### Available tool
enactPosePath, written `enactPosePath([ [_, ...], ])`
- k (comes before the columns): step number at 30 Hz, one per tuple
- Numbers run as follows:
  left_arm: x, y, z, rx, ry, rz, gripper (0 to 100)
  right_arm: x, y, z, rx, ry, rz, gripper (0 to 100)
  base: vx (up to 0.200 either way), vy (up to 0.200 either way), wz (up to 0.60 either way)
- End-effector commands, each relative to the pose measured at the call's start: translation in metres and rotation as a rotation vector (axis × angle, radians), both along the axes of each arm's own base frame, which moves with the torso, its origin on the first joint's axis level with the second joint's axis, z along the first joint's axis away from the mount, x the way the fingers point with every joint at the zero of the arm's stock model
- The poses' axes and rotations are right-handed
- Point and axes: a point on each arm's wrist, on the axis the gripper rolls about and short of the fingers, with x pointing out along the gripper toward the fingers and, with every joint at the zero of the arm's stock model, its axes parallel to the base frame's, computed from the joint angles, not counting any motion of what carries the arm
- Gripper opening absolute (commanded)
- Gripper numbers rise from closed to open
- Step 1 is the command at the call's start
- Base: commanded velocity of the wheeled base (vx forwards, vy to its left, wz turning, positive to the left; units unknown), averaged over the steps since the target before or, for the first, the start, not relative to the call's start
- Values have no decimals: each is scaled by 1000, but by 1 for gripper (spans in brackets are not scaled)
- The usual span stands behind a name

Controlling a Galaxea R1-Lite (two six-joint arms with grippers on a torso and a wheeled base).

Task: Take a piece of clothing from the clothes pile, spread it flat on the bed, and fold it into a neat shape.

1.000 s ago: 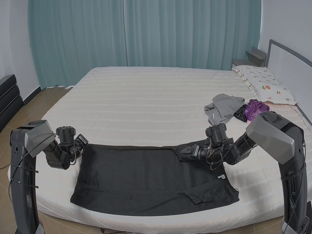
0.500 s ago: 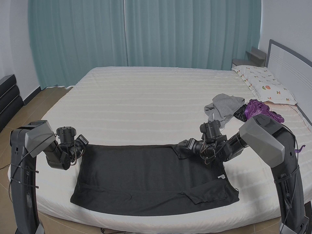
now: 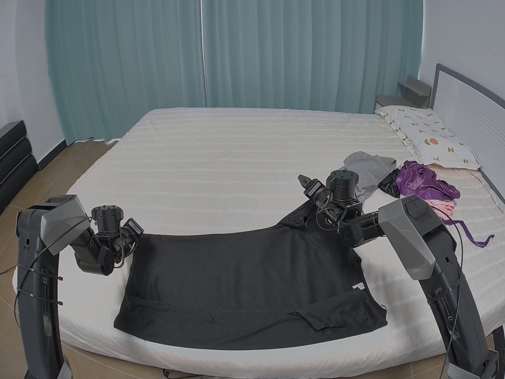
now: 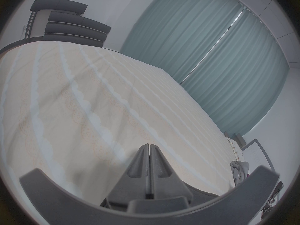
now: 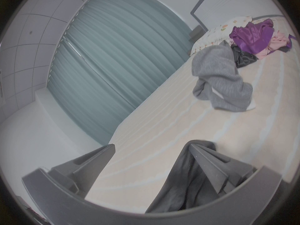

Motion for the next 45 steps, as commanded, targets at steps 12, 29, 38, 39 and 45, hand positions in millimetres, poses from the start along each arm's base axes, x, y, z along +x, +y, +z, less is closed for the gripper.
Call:
enactPosePath([
  [12, 0, 0, 0, 1, 2, 1, 0, -23, -58, -5, -155, 165, 49, 100, 0, 0, 0],
  [29, 0, 0, -1, 15, 6, -7, 0, -26, -73, -47, -160, 304, 100, 100, 0, 0, 0],
  [38, 0, 0, -2, 18, 9, -8, 0, -25, -72, -54, -179, 310, 104, 0, 0, 0, 0],
  [39, 0, 0, -2, 18, 9, -8, 0, -25, -73, -54, -179, 313, 103, 0, 0, 0, 0],
  [45, 2, 0, -1, 17, 7, -10, 0, -26, -77, -51, -178, 318, 95, 0, 0, 0, 0],
])
